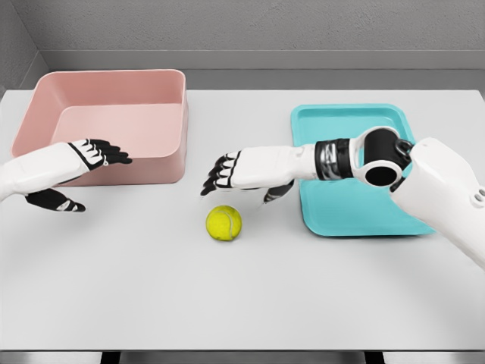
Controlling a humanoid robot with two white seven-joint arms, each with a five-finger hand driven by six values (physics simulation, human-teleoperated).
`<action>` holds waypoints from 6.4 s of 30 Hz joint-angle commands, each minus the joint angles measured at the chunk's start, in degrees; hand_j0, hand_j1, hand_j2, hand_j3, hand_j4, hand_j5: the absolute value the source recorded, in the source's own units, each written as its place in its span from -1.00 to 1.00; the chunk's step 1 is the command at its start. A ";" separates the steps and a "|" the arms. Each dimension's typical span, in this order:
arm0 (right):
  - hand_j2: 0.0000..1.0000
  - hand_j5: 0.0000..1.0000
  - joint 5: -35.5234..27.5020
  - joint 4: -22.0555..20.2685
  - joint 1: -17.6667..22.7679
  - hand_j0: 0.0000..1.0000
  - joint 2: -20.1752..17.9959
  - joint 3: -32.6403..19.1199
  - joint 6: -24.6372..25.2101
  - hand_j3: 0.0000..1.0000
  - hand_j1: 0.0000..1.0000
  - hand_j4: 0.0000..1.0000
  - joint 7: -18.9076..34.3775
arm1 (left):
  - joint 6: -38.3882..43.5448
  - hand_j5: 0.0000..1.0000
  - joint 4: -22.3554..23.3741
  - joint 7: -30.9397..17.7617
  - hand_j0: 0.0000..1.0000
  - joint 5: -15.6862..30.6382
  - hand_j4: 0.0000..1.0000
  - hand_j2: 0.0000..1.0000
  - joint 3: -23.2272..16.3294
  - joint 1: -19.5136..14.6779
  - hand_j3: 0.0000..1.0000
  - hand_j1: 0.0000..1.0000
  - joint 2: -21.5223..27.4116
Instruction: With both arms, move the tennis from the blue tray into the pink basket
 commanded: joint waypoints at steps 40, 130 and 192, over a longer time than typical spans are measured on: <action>1.00 1.00 -10.41 -9.01 2.29 1.00 -24.32 -5.70 0.15 1.00 1.00 1.00 -4.15 | 0.05 1.00 -3.25 -0.85 1.00 -0.40 1.00 1.00 -4.52 -9.66 1.00 1.00 -6.05; 1.00 1.00 -10.84 -8.40 3.87 1.00 -22.29 -5.44 0.15 1.00 1.00 1.00 -4.15 | 0.05 1.00 7.83 -5.24 1.00 2.50 1.00 1.00 -25.80 -18.28 1.00 1.00 -23.72; 1.00 1.00 -10.84 -8.05 4.57 1.00 -20.98 -5.35 0.15 1.00 1.00 1.00 -4.15 | 0.05 0.63 10.46 -5.33 0.63 6.01 0.63 0.63 -28.00 -18.37 0.63 0.63 -25.65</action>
